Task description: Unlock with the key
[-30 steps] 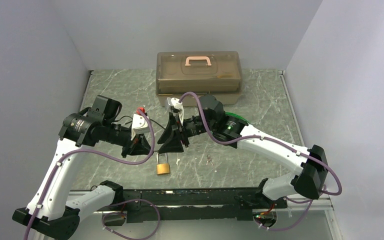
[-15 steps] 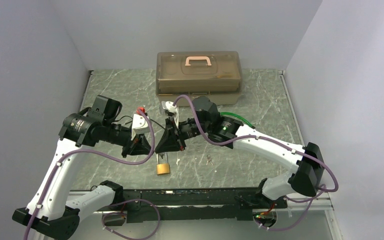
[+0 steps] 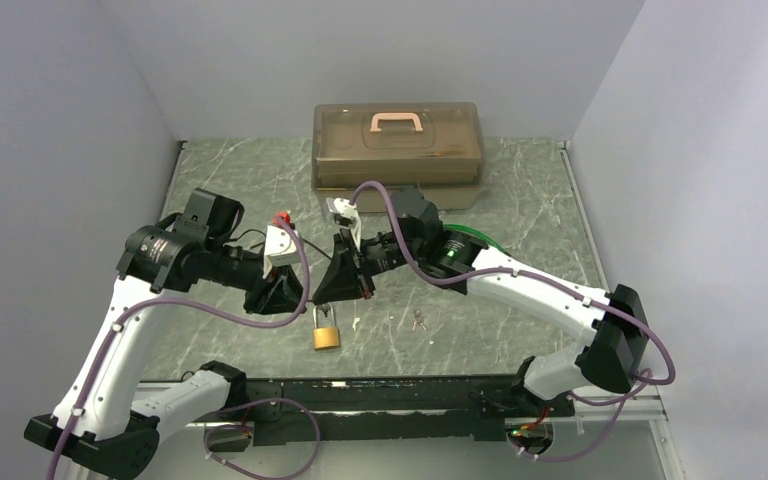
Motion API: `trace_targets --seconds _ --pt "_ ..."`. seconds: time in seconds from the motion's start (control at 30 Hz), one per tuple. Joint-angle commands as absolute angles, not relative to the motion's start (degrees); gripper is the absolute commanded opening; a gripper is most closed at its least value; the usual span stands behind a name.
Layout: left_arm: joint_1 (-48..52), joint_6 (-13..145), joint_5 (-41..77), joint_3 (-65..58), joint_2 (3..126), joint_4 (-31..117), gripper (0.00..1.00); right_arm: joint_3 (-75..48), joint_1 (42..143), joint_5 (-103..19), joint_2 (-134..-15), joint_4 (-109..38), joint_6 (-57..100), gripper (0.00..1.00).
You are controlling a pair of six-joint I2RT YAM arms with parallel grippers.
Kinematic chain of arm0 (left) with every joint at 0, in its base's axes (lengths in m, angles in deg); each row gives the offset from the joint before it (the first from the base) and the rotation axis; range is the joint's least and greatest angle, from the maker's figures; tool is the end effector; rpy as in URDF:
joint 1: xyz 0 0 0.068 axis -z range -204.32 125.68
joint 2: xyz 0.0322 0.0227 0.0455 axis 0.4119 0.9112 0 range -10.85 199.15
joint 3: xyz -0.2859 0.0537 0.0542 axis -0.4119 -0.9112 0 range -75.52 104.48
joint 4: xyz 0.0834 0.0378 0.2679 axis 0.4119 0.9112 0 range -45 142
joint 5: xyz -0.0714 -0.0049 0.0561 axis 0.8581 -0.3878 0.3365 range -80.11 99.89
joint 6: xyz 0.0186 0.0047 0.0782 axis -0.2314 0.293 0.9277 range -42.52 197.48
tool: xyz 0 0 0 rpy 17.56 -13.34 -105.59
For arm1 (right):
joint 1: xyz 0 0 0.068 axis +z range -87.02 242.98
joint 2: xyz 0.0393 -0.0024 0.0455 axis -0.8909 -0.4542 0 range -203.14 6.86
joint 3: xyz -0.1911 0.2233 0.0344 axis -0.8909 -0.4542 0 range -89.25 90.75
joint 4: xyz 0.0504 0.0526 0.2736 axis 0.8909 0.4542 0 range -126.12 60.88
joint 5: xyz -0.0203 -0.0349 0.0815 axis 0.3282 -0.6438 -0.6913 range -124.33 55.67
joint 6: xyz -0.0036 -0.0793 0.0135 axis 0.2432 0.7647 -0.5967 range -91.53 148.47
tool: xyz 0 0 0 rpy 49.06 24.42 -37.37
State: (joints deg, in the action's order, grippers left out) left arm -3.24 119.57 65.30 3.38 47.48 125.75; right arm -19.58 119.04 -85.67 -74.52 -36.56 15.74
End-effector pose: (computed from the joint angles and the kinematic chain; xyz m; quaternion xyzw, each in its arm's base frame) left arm 0.1242 -0.1093 0.4103 0.5500 0.6661 -0.4003 0.3058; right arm 0.1597 0.3345 0.3794 -0.5126 0.5462 0.5992 0.2826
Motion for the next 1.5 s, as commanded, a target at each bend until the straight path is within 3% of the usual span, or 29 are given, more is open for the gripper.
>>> trace_targets --seconds 0.0,0.13,0.23,0.33,0.5,0.67,0.83,1.17,1.47 --pt "-3.2 118.3 62.3 4.2 46.4 121.8 0.47 -20.3 117.3 -91.1 -73.0 -40.9 12.0 0.00" --pt "-3.3 120.5 55.4 0.7 43.9 116.2 0.70 -23.3 116.0 -88.9 -70.3 -36.6 13.3 0.00" --pt "-3.3 130.0 52.1 -2.2 44.0 117.1 0.74 -27.5 114.5 -84.9 -66.8 -33.7 13.1 0.00" --pt "-2.7 141.6 50.8 -9.2 42.7 117.1 0.88 -33.4 112.6 -80.6 -62.7 -33.7 11.7 0.00" --pt "4.7 157.4 43.5 -19.0 39.7 114.5 0.99 -41.9 111.4 -70.4 -56.6 -32.6 8.8 0.00" --pt "15.0 177.0 36.3 -30.3 37.6 108.9 0.99 -47.7 111.0 -66.0 -52.7 -37.0 3.3 0.00" --pt "16.4 191.9 34.3 -37.5 42.7 98.9 0.99 -50.4 109.7 -64.7 -50.5 -38.6 0.7 0.00" --pt "16.9 200.0 32.2 -32.5 61.3 94.0 0.99 -57.3 104.1 -66.6 -44.7 -42.8 -2.2 0.00" --pt "17.4 196.6 31.7 -32.1 65.7 92.6 0.97 -57.6 101.7 -66.8 -41.5 -39.8 0.8 0.00"
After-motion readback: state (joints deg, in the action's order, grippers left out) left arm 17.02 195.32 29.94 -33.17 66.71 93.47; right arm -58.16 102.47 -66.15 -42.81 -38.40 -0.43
